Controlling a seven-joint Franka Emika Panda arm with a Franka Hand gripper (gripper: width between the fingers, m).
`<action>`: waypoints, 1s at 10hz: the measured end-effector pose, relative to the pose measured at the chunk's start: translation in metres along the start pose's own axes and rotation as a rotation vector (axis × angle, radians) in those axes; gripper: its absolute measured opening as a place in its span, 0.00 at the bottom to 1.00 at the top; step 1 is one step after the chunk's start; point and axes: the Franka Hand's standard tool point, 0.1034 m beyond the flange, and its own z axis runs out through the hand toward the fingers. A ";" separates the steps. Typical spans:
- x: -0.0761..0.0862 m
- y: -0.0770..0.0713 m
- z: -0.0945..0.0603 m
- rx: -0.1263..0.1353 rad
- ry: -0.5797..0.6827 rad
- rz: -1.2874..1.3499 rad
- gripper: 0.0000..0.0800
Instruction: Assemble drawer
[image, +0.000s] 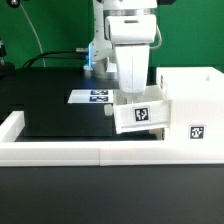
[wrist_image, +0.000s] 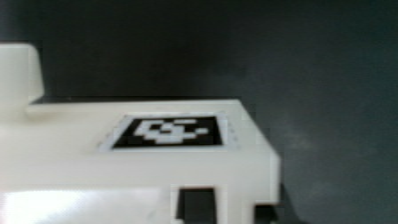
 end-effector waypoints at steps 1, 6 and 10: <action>0.001 0.000 0.000 0.000 0.000 -0.002 0.06; 0.002 0.000 0.000 -0.003 0.002 0.001 0.06; 0.010 0.001 -0.001 -0.005 0.002 0.007 0.06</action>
Offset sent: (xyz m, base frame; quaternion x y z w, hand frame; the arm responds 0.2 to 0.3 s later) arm -0.0022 0.0031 0.0064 -0.0266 0.0286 0.0427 0.9983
